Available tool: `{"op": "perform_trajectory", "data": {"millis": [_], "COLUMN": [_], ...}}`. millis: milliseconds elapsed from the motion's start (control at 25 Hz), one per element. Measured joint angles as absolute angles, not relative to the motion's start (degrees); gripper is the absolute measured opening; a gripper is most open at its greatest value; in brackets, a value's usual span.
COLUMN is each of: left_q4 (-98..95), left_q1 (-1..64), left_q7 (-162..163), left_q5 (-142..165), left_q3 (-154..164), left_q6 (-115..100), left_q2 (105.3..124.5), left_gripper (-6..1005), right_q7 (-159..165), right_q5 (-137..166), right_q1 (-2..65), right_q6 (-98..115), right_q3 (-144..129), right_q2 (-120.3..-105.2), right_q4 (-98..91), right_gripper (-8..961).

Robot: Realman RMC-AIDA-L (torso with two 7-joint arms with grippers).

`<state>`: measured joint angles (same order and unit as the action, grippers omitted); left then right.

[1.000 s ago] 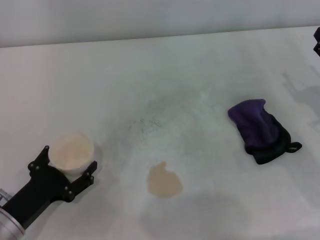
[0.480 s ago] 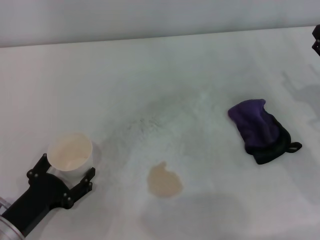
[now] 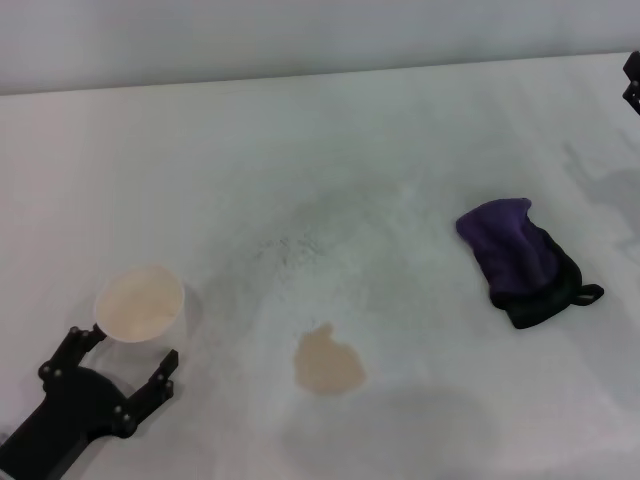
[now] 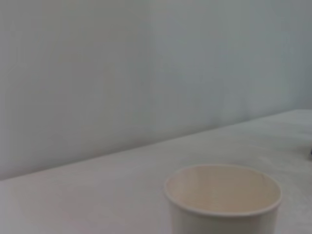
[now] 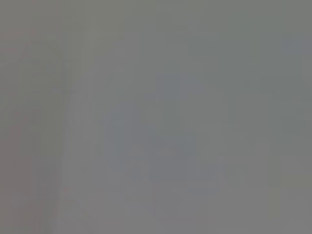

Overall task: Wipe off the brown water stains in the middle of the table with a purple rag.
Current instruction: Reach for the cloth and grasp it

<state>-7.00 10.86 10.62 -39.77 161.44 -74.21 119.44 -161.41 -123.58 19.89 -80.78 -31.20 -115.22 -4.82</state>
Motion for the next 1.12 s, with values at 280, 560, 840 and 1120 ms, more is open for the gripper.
{"op": "perform_trajectory", "data": {"millis": [280,560,840,1120], "left_q4": [-8.1,-8.2,-7.3,-4.2], "left_q1": [7.5,4.2,3.2,3.7], "left_q7": [8.2,7.4,6.9,7.7], "left_q5": [-42.0,-44.2,-50.6,-59.2], "left_q3": [161.5,161.5,161.5,161.5], "left_q6": [-76.9,-80.2,-80.6,-82.6], "left_q2": [119.44,119.37,119.04,118.99], "left_gripper": [883,880,879,877], "right_q7": [-161.4,-161.3,-160.2,-151.8], "right_q5": [-123.6,-123.6,-123.6,-123.6], "right_q1": [19.7,19.5,19.4,19.0], "right_q6": [-81.1,-81.1,-81.1,-80.6], "right_q3": [-31.2,-31.2,-31.2,-31.0], "right_q2": [-115.22,-115.22,-115.29,-115.31], "right_q4": [-4.7,-4.7,-4.1,-3.9], "right_gripper": [852,852,852,851]}}
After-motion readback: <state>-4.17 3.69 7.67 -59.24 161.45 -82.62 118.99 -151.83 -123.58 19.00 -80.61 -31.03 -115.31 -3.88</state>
